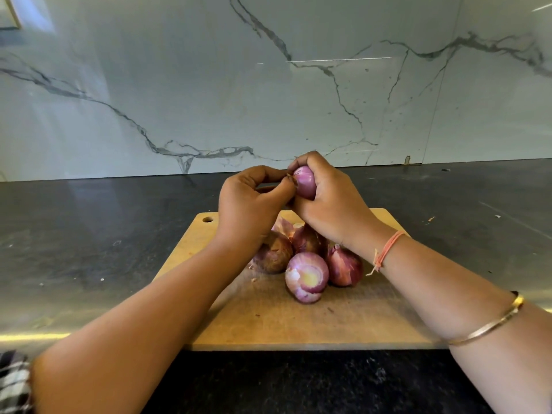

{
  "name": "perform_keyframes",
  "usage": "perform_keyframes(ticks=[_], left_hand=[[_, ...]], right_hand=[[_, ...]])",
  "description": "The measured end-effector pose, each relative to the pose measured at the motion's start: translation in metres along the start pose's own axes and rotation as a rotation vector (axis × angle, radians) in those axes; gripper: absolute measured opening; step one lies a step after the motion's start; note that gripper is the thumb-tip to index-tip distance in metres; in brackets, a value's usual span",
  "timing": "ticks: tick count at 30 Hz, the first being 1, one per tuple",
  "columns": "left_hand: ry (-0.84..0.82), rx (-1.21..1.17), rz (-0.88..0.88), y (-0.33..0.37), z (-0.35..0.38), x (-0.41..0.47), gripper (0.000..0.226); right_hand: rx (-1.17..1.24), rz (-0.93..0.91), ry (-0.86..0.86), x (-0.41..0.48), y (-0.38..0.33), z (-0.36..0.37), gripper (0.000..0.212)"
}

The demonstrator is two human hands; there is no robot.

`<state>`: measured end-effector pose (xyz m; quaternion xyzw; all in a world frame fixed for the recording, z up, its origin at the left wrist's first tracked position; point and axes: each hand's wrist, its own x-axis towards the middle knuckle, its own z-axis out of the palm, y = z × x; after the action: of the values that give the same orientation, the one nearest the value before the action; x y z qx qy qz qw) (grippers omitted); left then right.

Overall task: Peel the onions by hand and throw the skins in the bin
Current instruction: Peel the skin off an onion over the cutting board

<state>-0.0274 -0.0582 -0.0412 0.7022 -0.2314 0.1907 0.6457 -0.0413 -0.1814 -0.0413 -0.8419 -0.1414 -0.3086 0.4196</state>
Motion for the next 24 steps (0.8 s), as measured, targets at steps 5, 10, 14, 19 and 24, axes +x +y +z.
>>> perform_keyframes(ticks=[5, 10, 14, 19, 24], left_hand=[[0.055, 0.104, 0.054, 0.0019, 0.0009, 0.0021, 0.017], [0.061, 0.243, 0.097, 0.0005, -0.0014, 0.0025, 0.012], [0.024, 0.293, 0.136, 0.0007, -0.004, 0.0036, 0.016], [0.011, 0.306, 0.16, -0.0023, -0.0078, 0.0063, 0.011], [0.026, 0.264, 0.121, -0.0059, -0.0074, 0.0077, 0.009]], right_hand=[[0.004, 0.011, 0.001, 0.0024, -0.0028, 0.0027, 0.03], [0.07, 0.042, -0.022, 0.0016, -0.003, 0.0018, 0.03], [0.135, 0.089, -0.046, 0.002, -0.0013, 0.0004, 0.031], [0.229, 0.127, -0.091, 0.0011, 0.0016, -0.0037, 0.032], [0.312, 0.154, -0.087, 0.0, 0.0023, -0.0037, 0.04]])
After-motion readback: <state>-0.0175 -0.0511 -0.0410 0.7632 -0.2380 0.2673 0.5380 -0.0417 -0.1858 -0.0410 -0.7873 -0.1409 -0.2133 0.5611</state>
